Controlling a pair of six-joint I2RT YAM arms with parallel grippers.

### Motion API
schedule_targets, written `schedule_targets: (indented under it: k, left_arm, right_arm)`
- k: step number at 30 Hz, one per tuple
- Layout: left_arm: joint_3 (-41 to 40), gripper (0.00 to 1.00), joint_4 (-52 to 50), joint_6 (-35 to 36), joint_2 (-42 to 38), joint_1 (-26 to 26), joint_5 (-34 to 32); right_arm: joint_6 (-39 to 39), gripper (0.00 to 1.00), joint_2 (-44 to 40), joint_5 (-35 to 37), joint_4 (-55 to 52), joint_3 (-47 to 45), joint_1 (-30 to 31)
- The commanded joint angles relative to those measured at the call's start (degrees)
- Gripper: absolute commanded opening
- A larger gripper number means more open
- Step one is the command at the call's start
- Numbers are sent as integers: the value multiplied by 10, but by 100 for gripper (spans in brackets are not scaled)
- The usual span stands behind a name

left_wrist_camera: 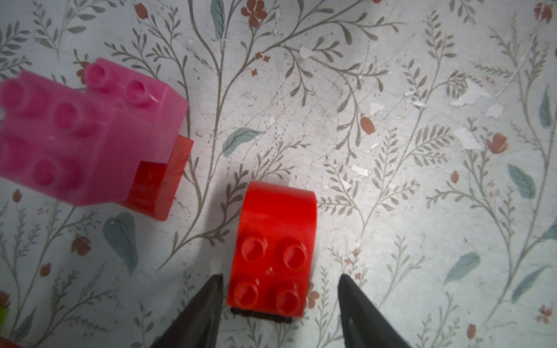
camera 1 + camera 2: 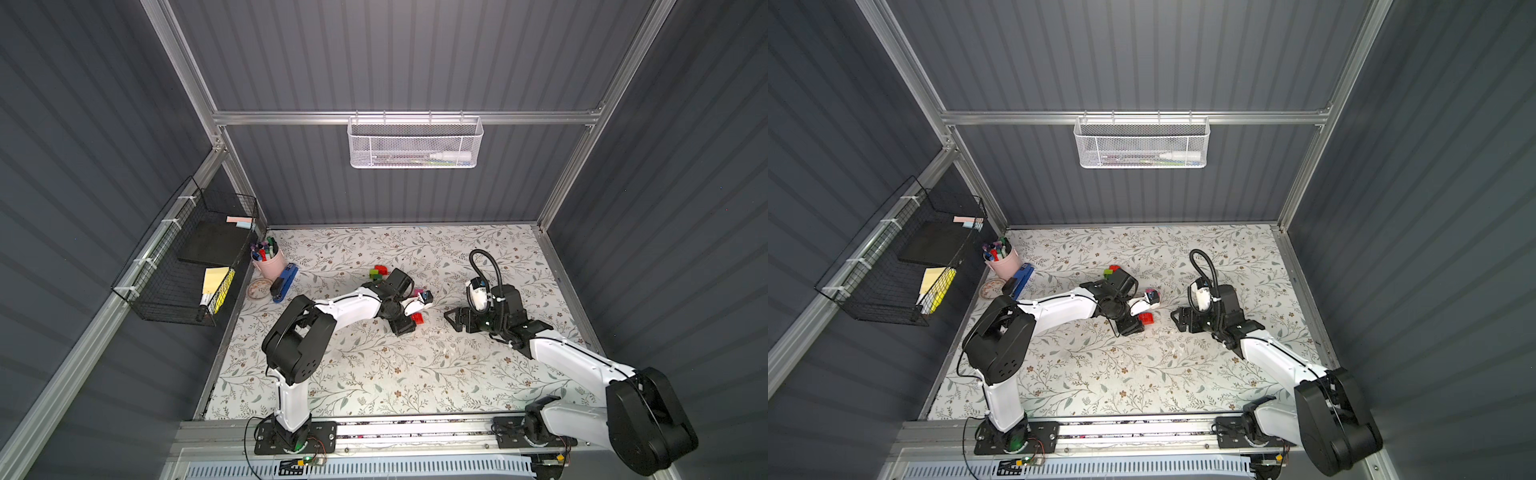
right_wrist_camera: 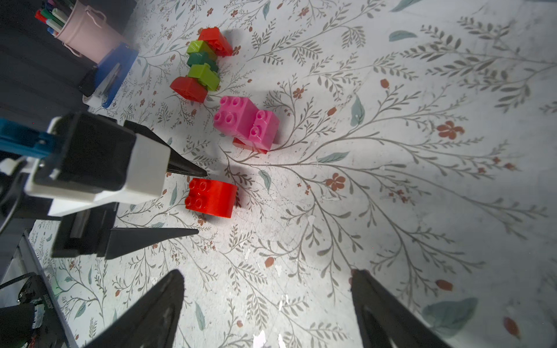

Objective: Assemble the letter s with lego
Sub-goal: Pick up the lego brick from the center of the board.

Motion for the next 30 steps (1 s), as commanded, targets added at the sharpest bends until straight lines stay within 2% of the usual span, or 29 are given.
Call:
schedule_targets:
  k: [1, 8, 19, 30]
  left_arm:
    - [15, 59, 5, 12, 11, -3, -2]
    - [14, 43, 5, 18, 13, -3, -1]
    - [31, 29, -25, 38, 11, -4, 8]
    - [199, 28, -180, 90, 21, -3, 40]
  right_arm:
    - [16, 89, -14, 5, 9, -3, -5]
    - [14, 89, -15, 4, 6, -2, -10]
    - [11, 89, -24, 2, -3, 0, -17]
    - [3, 89, -53, -5, -26, 17, -39]
